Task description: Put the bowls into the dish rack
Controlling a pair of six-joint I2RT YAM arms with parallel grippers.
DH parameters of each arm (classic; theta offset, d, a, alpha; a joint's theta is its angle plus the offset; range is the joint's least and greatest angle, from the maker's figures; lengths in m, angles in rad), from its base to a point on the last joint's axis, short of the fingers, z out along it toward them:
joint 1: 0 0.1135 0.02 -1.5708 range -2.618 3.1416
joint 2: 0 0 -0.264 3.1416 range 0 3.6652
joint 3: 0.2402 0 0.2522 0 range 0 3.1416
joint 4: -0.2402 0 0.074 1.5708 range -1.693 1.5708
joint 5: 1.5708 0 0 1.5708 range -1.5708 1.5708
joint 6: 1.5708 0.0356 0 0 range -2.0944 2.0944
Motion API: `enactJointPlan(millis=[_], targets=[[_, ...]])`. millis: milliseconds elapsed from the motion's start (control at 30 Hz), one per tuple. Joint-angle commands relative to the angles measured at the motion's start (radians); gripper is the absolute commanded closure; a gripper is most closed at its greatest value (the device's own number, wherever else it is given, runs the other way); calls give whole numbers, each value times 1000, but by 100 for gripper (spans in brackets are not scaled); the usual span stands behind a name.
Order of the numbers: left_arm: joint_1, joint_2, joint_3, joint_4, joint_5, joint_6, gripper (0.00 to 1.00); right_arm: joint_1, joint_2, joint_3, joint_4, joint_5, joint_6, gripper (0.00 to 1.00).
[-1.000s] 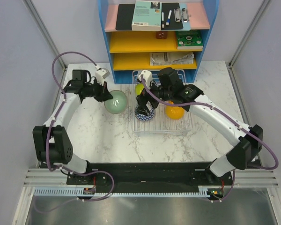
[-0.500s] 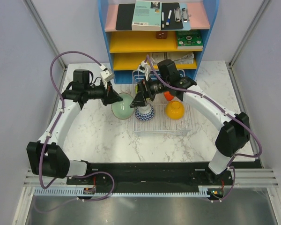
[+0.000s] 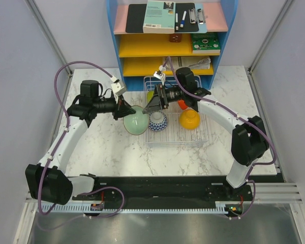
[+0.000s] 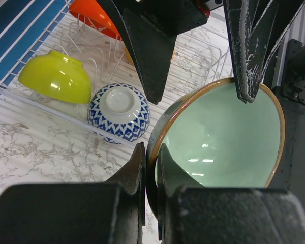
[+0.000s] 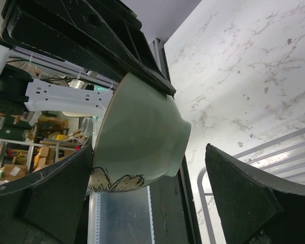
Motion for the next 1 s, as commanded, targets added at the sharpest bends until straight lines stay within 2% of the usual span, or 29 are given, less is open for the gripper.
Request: enactJointPlan(millis=[0, 133, 700, 900, 967], targets=[[-16, -57, 11, 126, 20, -41, 98, -7, 0, -31, 168, -62, 114, 2], [-22, -37, 13, 141, 7, -42, 98, -9, -16, -78, 251, -96, 183, 2], [-26, -3, 24, 169, -7, -47, 98, -7, -74, -126, 302, -130, 214, 2], [-30, -3, 21, 180, -8, -56, 98, -7, -65, -150, 444, -142, 326, 7], [-28, -3, 19, 181, -8, -56, 98, -7, -63, -155, 473, -148, 338, 14]])
